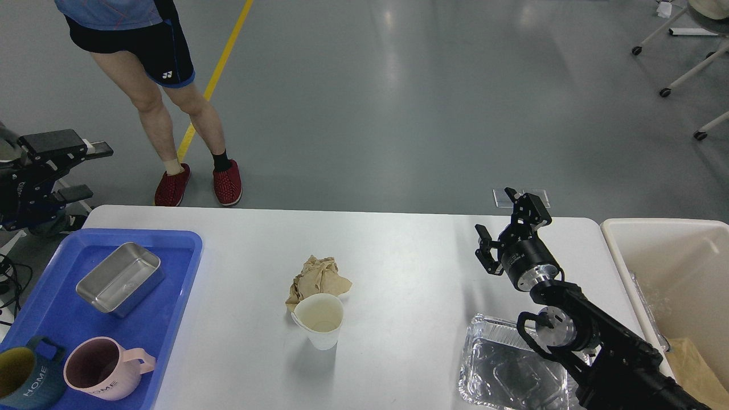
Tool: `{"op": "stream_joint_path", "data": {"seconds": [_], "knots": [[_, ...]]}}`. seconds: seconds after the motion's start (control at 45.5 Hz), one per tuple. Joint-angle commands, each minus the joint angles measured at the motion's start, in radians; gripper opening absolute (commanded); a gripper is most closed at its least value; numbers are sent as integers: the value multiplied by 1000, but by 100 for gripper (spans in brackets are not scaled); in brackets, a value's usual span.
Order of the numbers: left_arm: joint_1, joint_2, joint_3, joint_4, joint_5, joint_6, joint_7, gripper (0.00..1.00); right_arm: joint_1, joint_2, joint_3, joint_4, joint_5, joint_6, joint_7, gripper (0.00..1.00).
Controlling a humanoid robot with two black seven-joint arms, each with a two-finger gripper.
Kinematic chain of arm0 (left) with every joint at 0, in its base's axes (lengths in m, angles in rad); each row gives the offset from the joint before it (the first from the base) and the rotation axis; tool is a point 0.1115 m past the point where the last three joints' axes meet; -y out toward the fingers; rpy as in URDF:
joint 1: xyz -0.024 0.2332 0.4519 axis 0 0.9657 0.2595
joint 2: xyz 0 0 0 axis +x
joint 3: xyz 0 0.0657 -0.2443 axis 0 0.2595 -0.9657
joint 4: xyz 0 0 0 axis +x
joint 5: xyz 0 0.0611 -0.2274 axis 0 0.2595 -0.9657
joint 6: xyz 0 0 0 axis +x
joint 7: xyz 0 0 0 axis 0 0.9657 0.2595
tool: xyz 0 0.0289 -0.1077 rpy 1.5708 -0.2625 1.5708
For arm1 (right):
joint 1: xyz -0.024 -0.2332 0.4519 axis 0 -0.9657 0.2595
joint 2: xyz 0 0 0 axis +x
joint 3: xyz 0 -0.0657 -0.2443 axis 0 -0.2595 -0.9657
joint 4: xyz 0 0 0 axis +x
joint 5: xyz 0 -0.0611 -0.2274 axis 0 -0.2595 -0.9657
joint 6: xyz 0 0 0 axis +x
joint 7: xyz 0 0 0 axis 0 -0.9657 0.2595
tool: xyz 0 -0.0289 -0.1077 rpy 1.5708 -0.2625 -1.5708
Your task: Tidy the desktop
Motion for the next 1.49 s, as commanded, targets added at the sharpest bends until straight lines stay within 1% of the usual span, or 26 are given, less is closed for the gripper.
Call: {"op": "stream_joint_path", "data": {"seconds": [0.0, 0.286, 0.462, 0.703, 0.835, 1.275, 1.473], "knots": [[4, -16, 4, -1, 0, 5, 13, 93, 1, 1, 0, 0, 0, 0, 0, 100], [50, -41, 8, -11, 2, 18, 15, 93, 3, 1, 0, 0, 0, 0, 0, 100], [79, -36, 8, -58, 3, 67, 9, 93, 1, 1, 0, 1, 0, 0, 0, 100], [81, -27, 8, -101, 5, 70, 18, 93, 1, 1, 0, 1, 0, 0, 0, 100], [81, -16, 8, -103, 3, 68, 24, 93, 3, 1, 0, 1, 0, 0, 0, 100], [82, -16, 8, -103, 3, 68, 24, 93, 1, 1, 0, 1, 0, 0, 0, 100], [79, -36, 8, -98, 3, 88, 33, 93, 1, 1, 0, 1, 0, 0, 0, 100]]}}
